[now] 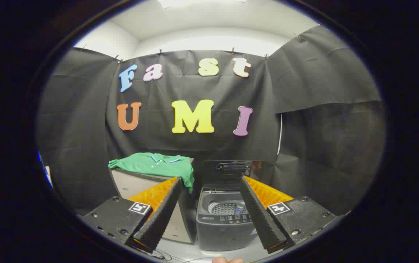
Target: Put the clothes into the washing machine and then close the washing machine lid.
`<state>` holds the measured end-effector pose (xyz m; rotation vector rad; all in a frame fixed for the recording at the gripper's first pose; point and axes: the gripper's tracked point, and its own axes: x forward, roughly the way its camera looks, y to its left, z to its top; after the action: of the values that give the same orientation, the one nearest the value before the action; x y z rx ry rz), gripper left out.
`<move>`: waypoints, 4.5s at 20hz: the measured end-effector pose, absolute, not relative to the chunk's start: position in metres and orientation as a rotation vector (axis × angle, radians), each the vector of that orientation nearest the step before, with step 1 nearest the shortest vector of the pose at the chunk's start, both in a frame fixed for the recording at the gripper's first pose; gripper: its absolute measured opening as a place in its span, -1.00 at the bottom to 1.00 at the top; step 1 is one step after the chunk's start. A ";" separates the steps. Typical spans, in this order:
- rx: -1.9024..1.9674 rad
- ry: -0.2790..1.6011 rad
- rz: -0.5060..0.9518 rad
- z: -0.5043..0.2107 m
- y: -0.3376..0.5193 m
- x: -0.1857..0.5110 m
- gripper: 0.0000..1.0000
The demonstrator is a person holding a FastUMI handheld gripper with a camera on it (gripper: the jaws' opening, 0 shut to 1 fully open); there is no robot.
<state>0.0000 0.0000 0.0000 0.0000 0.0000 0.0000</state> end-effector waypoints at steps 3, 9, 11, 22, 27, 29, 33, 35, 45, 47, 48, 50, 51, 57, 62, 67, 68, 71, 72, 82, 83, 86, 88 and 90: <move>-0.006 -0.002 0.001 0.002 -0.007 0.001 1.00; -0.025 0.005 0.017 0.001 -0.003 0.004 1.00; -0.027 0.005 0.019 0.002 0.002 0.006 1.00; -0.048 -0.026 0.069 0.028 0.072 0.028 1.00; -0.028 0.000 0.134 0.045 0.125 0.061 1.00; -0.024 0.023 0.176 0.054 0.146 0.079 1.00; -0.016 0.110 0.260 0.067 0.182 0.125 1.00; -0.013 0.170 0.291 0.067 0.194 0.153 1.00; -0.100 0.714 0.351 0.010 0.246 0.276 1.00; -0.120 0.808 0.355 -0.004 0.256 0.291 1.00; -0.126 0.852 0.349 -0.010 0.259 0.300 1.00; -0.141 0.952 0.331 -0.027 0.263 0.312 1.00; -0.144 1.009 0.324 -0.036 0.266 0.315 1.00; -0.134 1.181 0.226 -0.065 0.264 0.338 0.94; -0.194 1.268 0.179 -0.078 0.266 0.333 0.88; -0.161 1.327 0.128 -0.080 0.269 0.337 0.83; -0.180 1.341 0.146 -0.079 0.268 0.339 0.82; -0.124 1.379 0.090 -0.072 0.264 0.348 0.56; -0.113 1.378 0.073 -0.072 0.262 0.350 0.27; -0.032 1.336 0.102 -0.052 0.263 0.346 -0.88; -0.035 1.327 0.116 -0.046 0.260 0.344 -0.88; -0.043 1.277 0.139 -0.022 0.257 0.348 -0.89; -0.018 1.256 0.139 -0.006 0.259 0.348 -0.89; 0.011 1.241 0.140 0.004 0.253 0.348 -0.89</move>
<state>0.3483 0.2534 0.0044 0.0107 1.2415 0.1403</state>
